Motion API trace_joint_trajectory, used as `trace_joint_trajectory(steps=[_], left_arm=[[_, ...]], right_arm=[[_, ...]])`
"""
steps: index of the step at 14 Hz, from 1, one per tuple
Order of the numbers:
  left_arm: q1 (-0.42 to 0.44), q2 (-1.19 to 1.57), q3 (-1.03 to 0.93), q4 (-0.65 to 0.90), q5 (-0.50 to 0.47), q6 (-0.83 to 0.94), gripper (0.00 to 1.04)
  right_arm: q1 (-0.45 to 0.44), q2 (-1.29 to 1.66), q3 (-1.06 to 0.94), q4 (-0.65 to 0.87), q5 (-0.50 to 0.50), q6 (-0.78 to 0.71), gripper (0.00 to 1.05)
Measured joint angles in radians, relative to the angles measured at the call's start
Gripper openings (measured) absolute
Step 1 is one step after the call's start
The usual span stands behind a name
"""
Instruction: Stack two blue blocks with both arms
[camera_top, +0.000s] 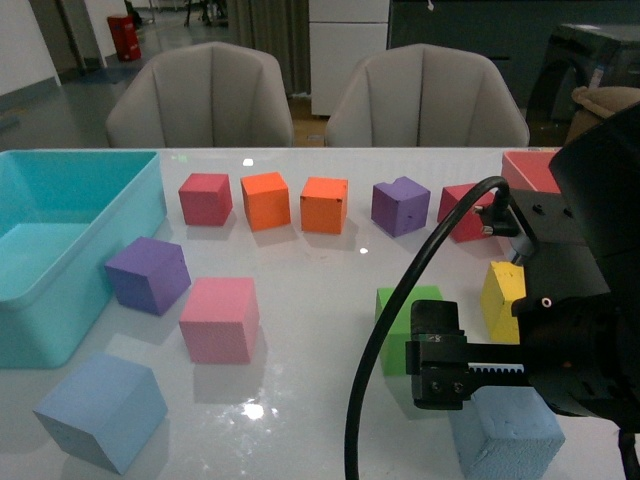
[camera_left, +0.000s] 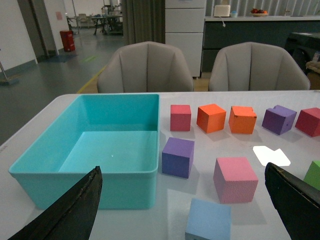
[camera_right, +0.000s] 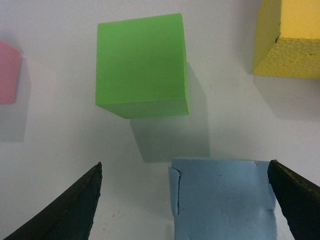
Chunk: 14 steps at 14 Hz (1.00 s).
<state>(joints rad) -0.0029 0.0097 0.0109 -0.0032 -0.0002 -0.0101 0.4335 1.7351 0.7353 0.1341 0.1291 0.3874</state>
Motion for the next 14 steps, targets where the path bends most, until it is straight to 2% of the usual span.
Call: trace_joint_trajectory(steps=[5,14], left_arm=[[0.0,0.0,0.0,0.0,0.0,0.0,0.98],[0.0,0.0,0.0,0.0,0.0,0.0,0.98]], right_arm=[[0.014,0.058,0.037,-0.014,0.016,0.014,0.98],[0.004,0.0,-0.028,0.016,0.035,0.003,0.98]])
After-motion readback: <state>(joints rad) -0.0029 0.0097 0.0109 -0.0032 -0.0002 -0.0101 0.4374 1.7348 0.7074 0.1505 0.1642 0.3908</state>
